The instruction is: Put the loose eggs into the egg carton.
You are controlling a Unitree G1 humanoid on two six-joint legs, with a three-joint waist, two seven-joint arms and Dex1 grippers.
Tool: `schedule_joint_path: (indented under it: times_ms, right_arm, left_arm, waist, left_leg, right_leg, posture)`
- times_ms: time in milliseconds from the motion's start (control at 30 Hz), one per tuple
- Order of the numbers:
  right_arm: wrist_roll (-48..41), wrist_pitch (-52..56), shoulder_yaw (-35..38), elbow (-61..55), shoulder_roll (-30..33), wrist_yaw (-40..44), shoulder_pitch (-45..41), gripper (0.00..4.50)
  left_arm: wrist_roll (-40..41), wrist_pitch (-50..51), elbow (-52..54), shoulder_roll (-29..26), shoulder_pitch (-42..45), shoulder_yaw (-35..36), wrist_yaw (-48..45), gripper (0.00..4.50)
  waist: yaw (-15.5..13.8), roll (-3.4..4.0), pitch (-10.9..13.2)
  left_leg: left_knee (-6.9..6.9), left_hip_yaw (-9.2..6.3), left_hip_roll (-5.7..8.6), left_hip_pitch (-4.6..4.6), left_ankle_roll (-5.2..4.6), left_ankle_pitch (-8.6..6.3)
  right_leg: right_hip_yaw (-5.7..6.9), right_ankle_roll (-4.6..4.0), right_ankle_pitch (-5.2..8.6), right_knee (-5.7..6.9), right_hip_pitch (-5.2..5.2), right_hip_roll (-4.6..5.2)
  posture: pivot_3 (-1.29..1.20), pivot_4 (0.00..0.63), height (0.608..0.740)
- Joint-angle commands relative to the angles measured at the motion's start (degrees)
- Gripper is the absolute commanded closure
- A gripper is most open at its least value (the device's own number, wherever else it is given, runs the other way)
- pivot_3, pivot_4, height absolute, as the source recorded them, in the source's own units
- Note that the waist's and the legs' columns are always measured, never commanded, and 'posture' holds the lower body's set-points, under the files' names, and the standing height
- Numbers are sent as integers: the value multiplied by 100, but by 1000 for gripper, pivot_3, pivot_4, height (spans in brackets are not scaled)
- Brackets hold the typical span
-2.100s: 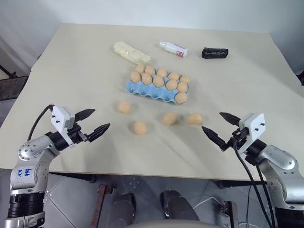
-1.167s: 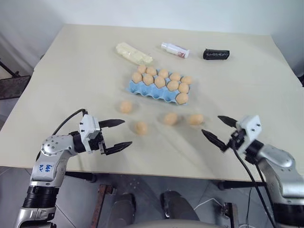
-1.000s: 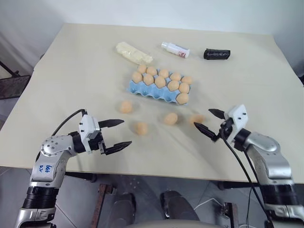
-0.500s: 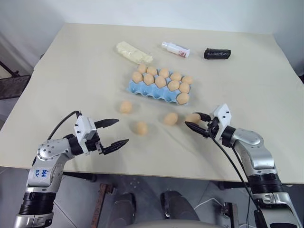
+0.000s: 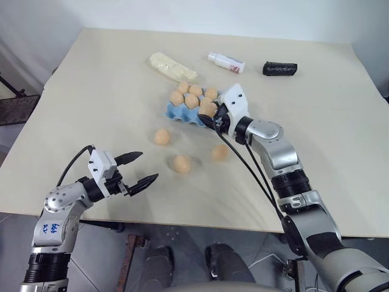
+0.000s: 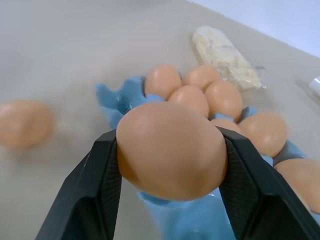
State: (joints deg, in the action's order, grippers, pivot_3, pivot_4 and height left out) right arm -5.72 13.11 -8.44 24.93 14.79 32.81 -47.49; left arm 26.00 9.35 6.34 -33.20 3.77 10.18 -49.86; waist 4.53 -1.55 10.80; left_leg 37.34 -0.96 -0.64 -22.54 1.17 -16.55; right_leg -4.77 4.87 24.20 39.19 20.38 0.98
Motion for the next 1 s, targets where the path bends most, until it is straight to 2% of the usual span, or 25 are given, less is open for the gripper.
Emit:
schedule_joint_path:
  times_ms: [33, 100, 133, 267, 433, 633, 800, 1000]
  right_arm:
    - [-36, -274, 205, 57, 102, 115, -31, 922]
    - [-132, -190, 255, -164, 198, 278, 88, 227]
    - [-163, -153, 279, -307, 252, 328, 173, 23]
    - [-235, 39, 333, -764, 362, 454, 431, 23]
    - [-492, 239, 393, -1221, 309, 586, 531, 23]
    - [-479, 664, 284, -1214, 85, 408, 204, 23]
    - [75, 550, -31, 81, -140, 163, -464, 23]
    - [390, 232, -103, 1012, -285, 125, -867, 23]
  left_arm:
    - [99, 4, 336, 7, -78, 152, 100, 0]
    - [163, 40, 380, 8, -125, 230, 154, 0]
    - [173, 47, 390, 3, -141, 244, 163, 0]
    - [168, 50, 367, 6, -140, 234, 164, 0]
    - [145, 69, 294, 44, -5, 135, 146, 0]
    - [144, 84, 230, 28, 52, 129, 72, 0]
    - [134, 138, 263, 28, 76, 122, 76, 0]
    - [154, 164, 345, 35, 25, 162, 110, 0]
  waist:
    - [26, 0, 0]
    - [44, 0, 0]
    - [46, 0, 0]
    - [40, 0, 0]
    - [27, 1, 0]
    - [27, 2, 1]
    - [33, 2, 1]
    - [27, 2, 1]
  left_leg:
    - [1, 5, 0, -16, 5, 2]
    - [9, 6, -2, -49, 20, 11]
    - [10, 12, -3, -62, 22, 11]
    - [10, 21, -3, -69, 23, 12]
    - [30, 30, -4, -68, 9, 9]
    - [33, 31, -4, -64, -3, 31]
    - [15, 28, -4, -59, 1, 65]
    - [0, 30, -4, -62, 5, 79]
  right_leg:
    - [9, 0, 0, 26, 19, 3]
    - [24, 0, 0, 36, 54, 6]
    - [37, 0, 0, 43, 71, 11]
    - [137, 0, 0, 53, 89, 50]
    - [145, -6, -3, 39, 88, 54]
    - [148, -49, -27, 43, 86, 55]
    - [152, -67, -56, 48, 95, 54]
    - [153, -70, -62, 47, 104, 54]
  posture:
    - [0, 150, 740]
    - [0, 150, 740]
    - [0, 150, 740]
    - [0, 150, 740]
    - [0, 150, 740]
    - [0, 150, 740]
    - [0, 150, 740]
    - [0, 150, 740]
